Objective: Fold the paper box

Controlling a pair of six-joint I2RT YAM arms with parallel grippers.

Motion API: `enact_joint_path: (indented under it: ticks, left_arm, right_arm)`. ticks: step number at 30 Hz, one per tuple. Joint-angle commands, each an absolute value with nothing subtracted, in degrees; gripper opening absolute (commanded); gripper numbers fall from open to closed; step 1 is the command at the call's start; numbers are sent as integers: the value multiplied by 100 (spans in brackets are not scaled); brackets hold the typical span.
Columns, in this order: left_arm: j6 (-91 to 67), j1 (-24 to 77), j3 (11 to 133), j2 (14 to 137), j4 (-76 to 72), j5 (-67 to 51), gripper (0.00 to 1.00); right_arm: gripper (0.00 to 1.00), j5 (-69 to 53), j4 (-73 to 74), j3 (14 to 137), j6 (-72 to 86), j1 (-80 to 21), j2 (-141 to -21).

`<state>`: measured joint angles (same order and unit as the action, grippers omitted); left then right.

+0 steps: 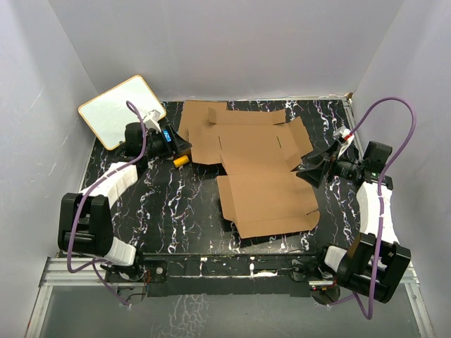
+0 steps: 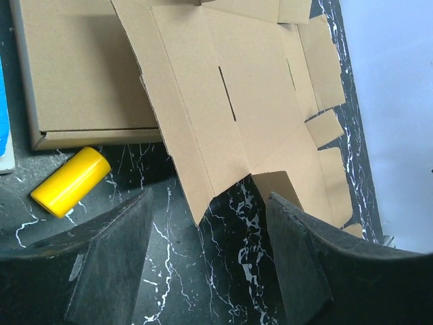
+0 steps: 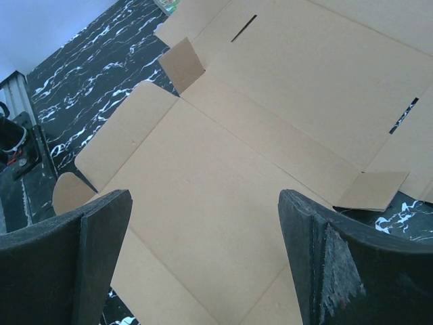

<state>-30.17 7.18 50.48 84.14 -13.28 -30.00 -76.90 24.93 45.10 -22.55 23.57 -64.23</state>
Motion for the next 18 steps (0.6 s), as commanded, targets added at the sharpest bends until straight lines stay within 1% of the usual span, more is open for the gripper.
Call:
enact_joint_path:
  ticks: [1,3,7,11,18]
  left_arm:
    - [-3210,684,5002,8378,-1498,-2957,65]
    - [-3302,705,5097,8486,-1399,-3010,65]
    - [-3041,865,5203,8490,-1090,-2543,66]
    - [-2834,1077,5552,8873,-704,-2256,66]
    - [-3094,1193,5546,9281,-1202,-1813,66]
  right_arm:
    - [98,-7680,2042,4433,-2247,2338,-6413]
    - [99,-7695,2037,4427,-2245,2338,-6372]
    - [99,-7484,2011,4421,-2254,2349,-6381]
    - [99,-7436,2015,4439,-2260,2382,-6621]
    - [98,-7428,2358,4507,-2590,2470,-6736]
